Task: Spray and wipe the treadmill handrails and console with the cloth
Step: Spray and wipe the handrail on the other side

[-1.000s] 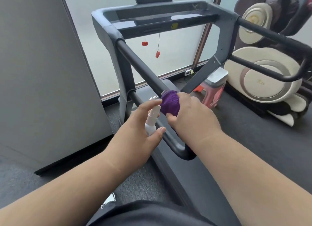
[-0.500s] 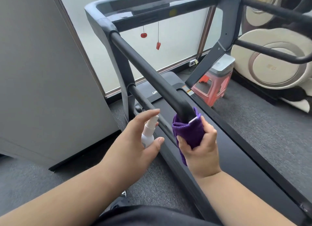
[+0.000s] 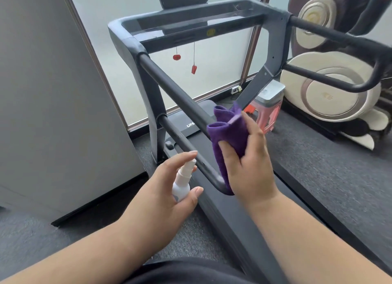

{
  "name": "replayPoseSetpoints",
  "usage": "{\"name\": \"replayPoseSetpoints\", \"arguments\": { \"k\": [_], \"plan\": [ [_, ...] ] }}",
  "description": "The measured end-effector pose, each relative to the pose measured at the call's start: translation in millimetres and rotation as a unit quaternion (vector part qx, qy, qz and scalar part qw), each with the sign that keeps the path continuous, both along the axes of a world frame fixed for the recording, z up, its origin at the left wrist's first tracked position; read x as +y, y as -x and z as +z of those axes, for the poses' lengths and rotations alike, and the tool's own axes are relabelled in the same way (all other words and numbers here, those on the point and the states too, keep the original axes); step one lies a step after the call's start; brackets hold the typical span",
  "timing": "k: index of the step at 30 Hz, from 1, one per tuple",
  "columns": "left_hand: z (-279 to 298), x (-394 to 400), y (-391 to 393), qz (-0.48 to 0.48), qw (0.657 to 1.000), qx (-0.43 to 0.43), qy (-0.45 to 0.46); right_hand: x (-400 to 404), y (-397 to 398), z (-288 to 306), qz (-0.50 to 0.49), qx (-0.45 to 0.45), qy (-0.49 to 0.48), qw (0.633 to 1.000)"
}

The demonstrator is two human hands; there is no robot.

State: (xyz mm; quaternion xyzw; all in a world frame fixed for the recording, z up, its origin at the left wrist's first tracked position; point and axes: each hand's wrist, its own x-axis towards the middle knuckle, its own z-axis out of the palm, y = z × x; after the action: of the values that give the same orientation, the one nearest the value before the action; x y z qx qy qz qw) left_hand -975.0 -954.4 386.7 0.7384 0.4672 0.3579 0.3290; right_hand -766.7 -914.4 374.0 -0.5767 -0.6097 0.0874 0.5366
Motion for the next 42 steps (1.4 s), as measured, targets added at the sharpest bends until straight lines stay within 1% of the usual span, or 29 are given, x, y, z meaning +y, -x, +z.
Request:
{"name": "replayPoseSetpoints", "arguments": {
  "k": [2,3,4,7,9,13,18,20,22,25,27,29,31,33,34,36,37,38,40,41,42],
  "plan": [
    [0.1,-1.1,-1.6,-0.002,1.0,0.003,0.003,7.8,5.5,4.4,-0.01,-0.08,0.038,0.996],
    [0.0,-1.8,-2.2,-0.004,1.0,0.007,-0.001,7.7,7.2,-0.3,-0.024,-0.109,0.041,0.993],
    [-0.1,-2.7,-2.1,-0.006,1.0,0.013,-0.005,5.3,7.7,-7.8,-0.04,-0.117,0.037,0.992],
    [-1.9,-4.5,0.4,-0.006,1.0,0.018,-0.003,-8.0,5.0,-36.5,-0.065,-0.062,0.028,0.996],
    [-3.1,-5.0,1.7,-0.004,1.0,0.013,0.003,-17.5,2.6,-57.7,-0.064,-0.037,0.017,0.997],
    [-2.8,-5.9,-0.2,-0.01,1.0,0.007,0.007,-31.4,-1.1,-84.0,-0.044,0.008,0.046,0.998],
    [-1.0,-6.1,-2.8,-0.008,1.0,0.011,-0.002,-42.4,-9.0,-77.2,-0.01,0.049,0.072,0.996],
    [0.5,-5.6,-4.1,-0.006,1.0,0.009,-0.008,-41.1,-7.8,-62.8,-0.008,0.076,0.051,0.996],
    [1.7,-4.2,-5.1,-0.002,1.0,0.007,-0.008,-32.5,-6.1,-43.1,-0.006,0.07,0.01,0.997],
    [1.8,-2.1,-5.1,0.005,1.0,0.016,-0.014,-10.3,0.3,-5.5,0.004,0.037,-0.023,0.999],
    [2.9,-0.4,-5.0,0.008,1.0,0.012,-0.014,6.1,6.9,18.3,0.007,0.003,-0.023,1.0],
    [4.2,1.9,-4.4,0.01,1.0,0.003,-0.014,21.9,12.2,37.1,0.017,-0.056,-0.001,0.998],
    [5.5,4.2,-2.9,0.018,1.0,-0.001,-0.013,39.1,17.2,52.8,0.054,-0.13,0.086,0.986],
    [5.9,5.6,-2.1,0.02,1.0,-0.003,-0.011,53.5,21.0,62.7,0.072,-0.223,0.181,0.955],
    [6.1,6.1,-1.0,0.022,1.0,-0.003,-0.013,57.6,22.3,65.3,0.072,-0.241,0.218,0.943],
    [5.6,6.9,2.3,0.026,0.999,-0.004,-0.019,55.1,20.6,66.1,0.059,-0.227,0.274,0.933],
    [5.3,7.4,4.3,0.028,0.999,-0.006,-0.02,49.1,18.2,64.7,0.041,-0.224,0.277,0.933],
    [5.1,7.7,6.4,0.031,0.999,-0.01,-0.02,40.8,16.4,62.4,0.011,-0.242,0.26,0.935],
    [4.0,9.1,10.0,0.04,0.999,-0.022,-0.017,26.2,15.0,56.5,-0.034,-0.302,0.197,0.932],
    [2.7,10.0,11.3,0.044,0.999,-0.026,-0.016,22.5,15.9,54.2,-0.028,-0.332,0.177,0.926],
    [1.1,10.9,12.2,0.047,0.998,-0.026,-0.016,21.9,17.8,52.5,-0.008,-0.356,0.183,0.916]
  ]
}}
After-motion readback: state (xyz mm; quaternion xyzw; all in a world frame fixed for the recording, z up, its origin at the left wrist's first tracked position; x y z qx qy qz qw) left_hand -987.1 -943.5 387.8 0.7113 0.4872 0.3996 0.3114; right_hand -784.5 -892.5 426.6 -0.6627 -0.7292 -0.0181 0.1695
